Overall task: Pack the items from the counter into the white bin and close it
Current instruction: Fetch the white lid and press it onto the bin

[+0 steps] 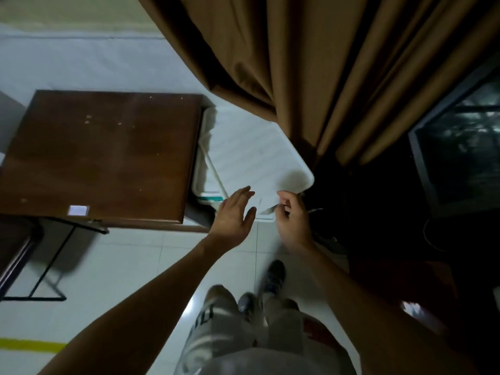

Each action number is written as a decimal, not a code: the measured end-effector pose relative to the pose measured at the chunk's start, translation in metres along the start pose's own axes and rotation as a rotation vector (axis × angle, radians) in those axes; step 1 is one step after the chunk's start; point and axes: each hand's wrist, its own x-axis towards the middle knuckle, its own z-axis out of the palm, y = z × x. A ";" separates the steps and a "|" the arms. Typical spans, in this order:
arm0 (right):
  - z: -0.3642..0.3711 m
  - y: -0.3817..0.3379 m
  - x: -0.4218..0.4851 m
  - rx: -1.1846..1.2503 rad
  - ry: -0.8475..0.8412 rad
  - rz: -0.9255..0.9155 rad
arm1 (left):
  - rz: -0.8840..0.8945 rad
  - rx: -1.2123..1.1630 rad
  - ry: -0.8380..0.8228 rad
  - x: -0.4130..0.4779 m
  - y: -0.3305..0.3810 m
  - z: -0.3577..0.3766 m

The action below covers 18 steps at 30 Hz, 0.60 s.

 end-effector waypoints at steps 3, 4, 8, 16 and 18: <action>0.018 0.017 0.020 -0.005 0.000 0.117 | -0.052 0.017 -0.038 0.017 -0.020 0.018; 0.023 0.021 0.024 0.002 0.002 0.165 | -0.065 0.018 -0.057 0.022 -0.026 0.022; 0.041 0.042 0.048 0.083 -0.002 0.380 | -0.090 0.088 -0.202 0.048 -0.053 0.038; 0.084 0.074 0.092 0.328 0.282 0.740 | 0.047 0.240 -0.397 0.095 -0.112 0.067; 0.092 0.081 0.101 0.316 0.315 0.812 | 0.055 0.253 -0.425 0.102 -0.122 0.070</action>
